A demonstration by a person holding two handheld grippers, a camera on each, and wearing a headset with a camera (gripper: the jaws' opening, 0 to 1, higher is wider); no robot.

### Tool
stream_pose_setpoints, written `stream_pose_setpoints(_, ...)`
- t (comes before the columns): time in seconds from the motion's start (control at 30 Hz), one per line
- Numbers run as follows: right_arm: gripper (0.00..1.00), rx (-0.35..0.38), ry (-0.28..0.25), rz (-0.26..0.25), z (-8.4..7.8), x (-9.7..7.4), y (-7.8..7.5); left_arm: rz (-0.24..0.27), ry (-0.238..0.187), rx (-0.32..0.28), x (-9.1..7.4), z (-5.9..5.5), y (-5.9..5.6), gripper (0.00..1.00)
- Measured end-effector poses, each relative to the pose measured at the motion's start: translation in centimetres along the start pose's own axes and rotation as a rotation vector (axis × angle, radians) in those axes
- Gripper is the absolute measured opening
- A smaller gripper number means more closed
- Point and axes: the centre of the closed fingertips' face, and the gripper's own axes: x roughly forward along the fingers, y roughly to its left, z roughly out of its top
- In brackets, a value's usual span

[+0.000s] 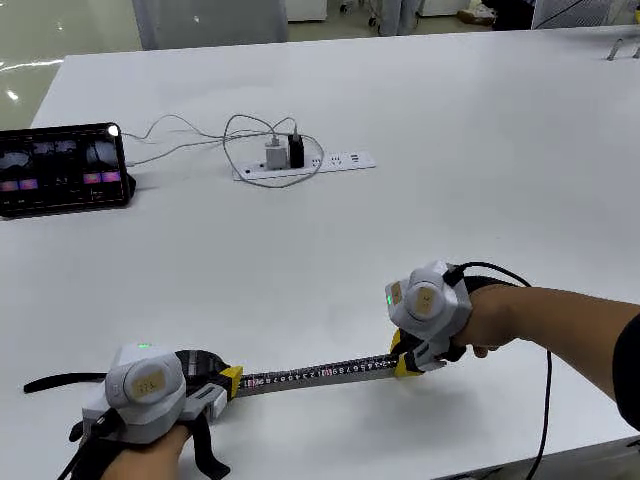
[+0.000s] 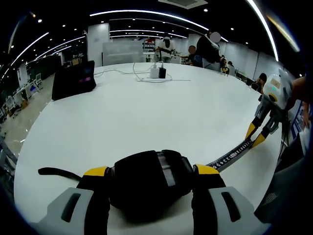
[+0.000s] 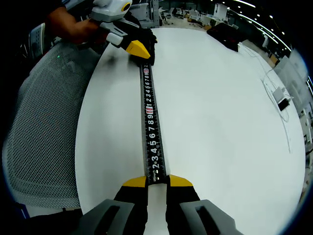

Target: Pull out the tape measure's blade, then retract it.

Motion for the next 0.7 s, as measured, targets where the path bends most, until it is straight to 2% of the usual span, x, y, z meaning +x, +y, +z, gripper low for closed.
stream_pose_setpoints(0.7,0.1,0.014,0.013,0.002,0.63,0.24,0.17,-0.003,0.004,-0.008,0.07,-0.02,-0.02,0.64)
